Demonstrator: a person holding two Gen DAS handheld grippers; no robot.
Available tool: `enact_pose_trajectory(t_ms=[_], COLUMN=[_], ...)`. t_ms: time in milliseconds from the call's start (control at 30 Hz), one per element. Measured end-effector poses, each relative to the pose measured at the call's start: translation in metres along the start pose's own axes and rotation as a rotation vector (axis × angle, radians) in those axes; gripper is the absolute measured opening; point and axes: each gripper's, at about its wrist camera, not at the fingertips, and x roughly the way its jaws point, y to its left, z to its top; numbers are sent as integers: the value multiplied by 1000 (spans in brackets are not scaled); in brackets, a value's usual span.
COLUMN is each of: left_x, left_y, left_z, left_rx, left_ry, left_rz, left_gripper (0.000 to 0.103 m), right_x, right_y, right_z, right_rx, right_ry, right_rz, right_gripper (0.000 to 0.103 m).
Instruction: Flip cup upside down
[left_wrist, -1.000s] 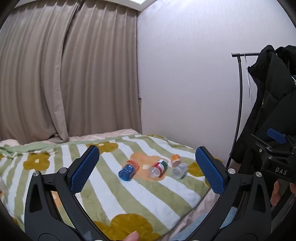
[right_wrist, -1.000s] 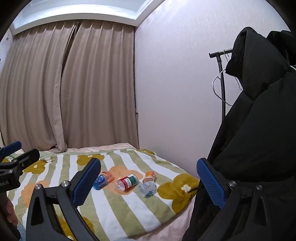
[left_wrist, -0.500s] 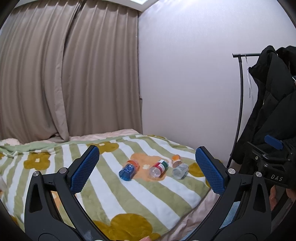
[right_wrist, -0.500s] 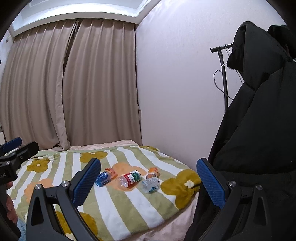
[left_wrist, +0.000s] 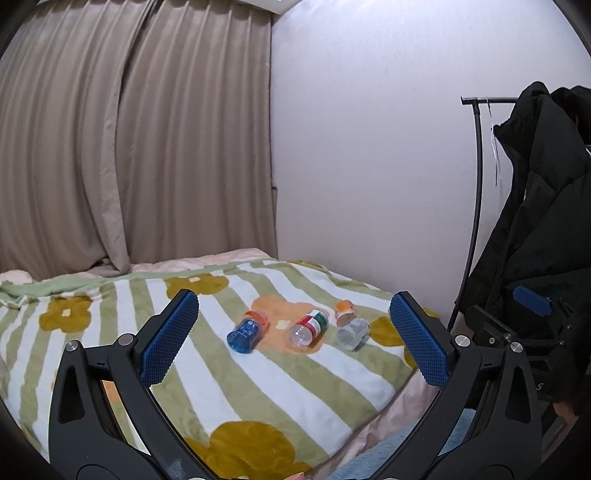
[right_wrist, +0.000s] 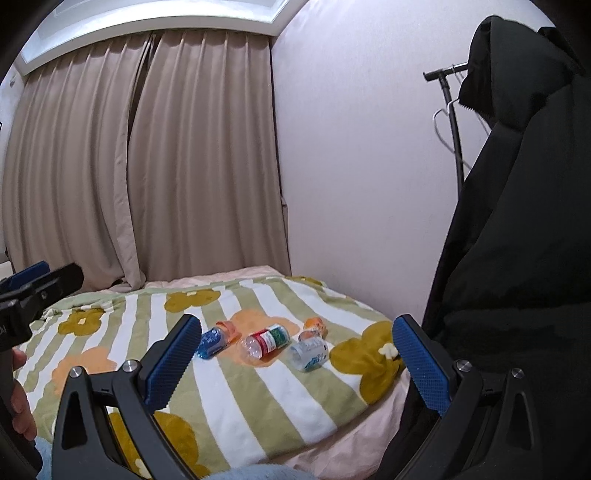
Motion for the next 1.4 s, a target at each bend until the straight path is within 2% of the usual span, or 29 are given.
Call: enact_pose_trajectory(t_ms=[233, 533, 767, 1400], left_x=[14, 33, 41, 45], left_y=[-3, -8, -12, -2], left_z=[-3, -9, -11, -13], left_rx=[-3, -23, -33, -29], left_ry=[8, 6, 4, 6], left_rz=[-15, -58, -92, -81], left_gripper=[103, 103, 103, 103], right_x=[11, 18, 19, 21], right_y=[-2, -22, -34, -23], right_z=[-5, -12, -13, -9], right_rx=[4, -17, -20, -39], right_ry=[7, -43, -41, -38], right_rz=[-26, -157, -207, -214], right_gripper=[103, 103, 103, 103])
